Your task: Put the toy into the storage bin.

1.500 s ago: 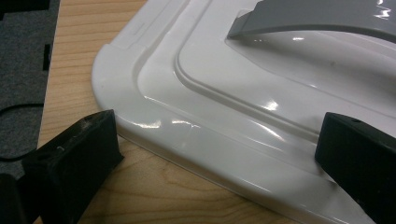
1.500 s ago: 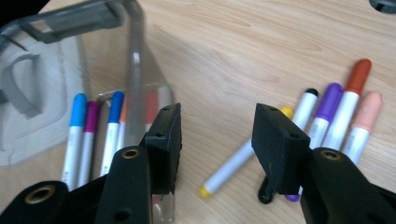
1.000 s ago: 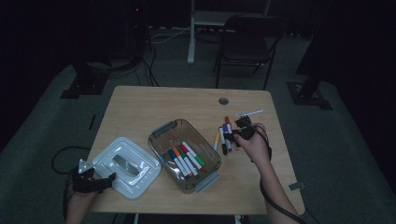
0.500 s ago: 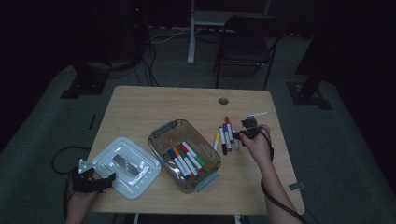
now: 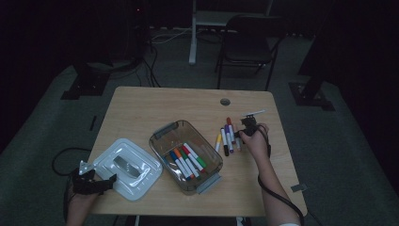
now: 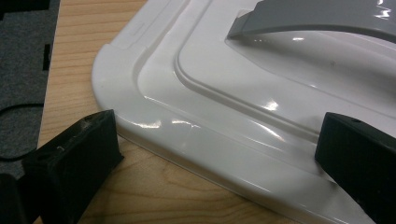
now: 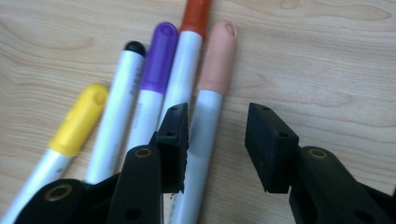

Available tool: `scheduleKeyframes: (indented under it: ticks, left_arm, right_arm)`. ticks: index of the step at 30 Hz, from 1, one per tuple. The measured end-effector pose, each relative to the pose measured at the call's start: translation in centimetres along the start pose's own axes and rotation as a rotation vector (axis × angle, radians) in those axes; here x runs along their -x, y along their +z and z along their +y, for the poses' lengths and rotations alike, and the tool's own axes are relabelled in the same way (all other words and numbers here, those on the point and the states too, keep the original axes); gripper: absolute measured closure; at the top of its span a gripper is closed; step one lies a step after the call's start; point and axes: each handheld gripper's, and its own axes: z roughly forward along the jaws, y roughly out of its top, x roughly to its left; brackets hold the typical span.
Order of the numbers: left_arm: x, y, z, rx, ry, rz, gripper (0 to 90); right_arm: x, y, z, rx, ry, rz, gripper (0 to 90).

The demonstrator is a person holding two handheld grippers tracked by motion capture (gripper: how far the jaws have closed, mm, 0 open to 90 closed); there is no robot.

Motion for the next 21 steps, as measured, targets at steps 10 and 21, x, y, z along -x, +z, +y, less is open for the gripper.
scheduleKeyframes:
  ticks: [10, 21]
  left_arm:
    - [0.0, 0.0, 0.0, 0.0, 0.0, 0.0, 0.5]
    - [0.0, 0.0, 0.0, 0.0, 0.0, 0.0, 0.5]
  right_arm:
    - [0.7, 0.7, 0.3, -0.035, 0.003, -0.054, 68.0]
    - [1.5, -0.1, 0.1, -0.037, 0.103, -0.047, 76.7]
